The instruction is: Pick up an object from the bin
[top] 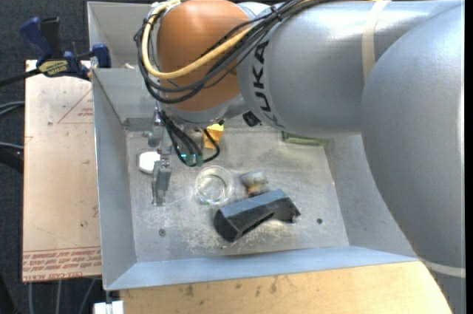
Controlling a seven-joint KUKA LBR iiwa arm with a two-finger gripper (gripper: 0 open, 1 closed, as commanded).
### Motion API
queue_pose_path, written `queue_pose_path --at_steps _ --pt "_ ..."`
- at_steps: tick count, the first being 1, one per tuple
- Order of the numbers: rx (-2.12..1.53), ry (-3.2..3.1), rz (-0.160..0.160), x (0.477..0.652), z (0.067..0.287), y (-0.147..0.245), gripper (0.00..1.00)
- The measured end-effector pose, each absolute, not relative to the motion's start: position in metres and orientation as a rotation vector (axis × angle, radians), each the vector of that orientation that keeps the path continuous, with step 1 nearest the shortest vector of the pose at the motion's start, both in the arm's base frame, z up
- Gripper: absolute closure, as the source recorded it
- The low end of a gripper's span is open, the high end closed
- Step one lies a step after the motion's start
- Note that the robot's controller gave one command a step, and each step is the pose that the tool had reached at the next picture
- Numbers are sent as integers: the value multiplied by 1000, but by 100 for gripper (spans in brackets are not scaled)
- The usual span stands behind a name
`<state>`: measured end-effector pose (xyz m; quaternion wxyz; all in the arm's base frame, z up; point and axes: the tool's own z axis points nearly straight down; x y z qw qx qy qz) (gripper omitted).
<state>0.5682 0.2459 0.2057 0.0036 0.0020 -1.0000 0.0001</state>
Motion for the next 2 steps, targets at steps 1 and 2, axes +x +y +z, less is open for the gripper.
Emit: queue_pose_path --at_steps 1,2 --pt "1 -3142 -2 570 210 245 0" --pt "-11 -3148 -6 584 155 232 0"
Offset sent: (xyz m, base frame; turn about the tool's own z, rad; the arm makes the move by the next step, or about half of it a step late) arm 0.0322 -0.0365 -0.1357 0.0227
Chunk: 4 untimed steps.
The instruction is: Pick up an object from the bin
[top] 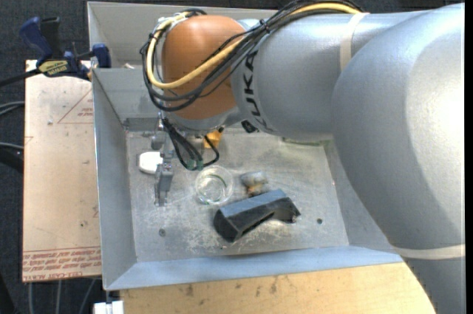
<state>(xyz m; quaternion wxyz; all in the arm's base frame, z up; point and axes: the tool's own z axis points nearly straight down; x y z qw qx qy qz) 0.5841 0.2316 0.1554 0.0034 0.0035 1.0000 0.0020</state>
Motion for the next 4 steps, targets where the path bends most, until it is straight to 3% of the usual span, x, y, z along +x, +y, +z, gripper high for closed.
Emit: queue_pose_path --at_steps 1,3,4 --pt "-74 3123 14 612 78 218 0" --pt "64 3135 7 604 75 217 0" --pt "-60 3128 8 596 75 225 100"
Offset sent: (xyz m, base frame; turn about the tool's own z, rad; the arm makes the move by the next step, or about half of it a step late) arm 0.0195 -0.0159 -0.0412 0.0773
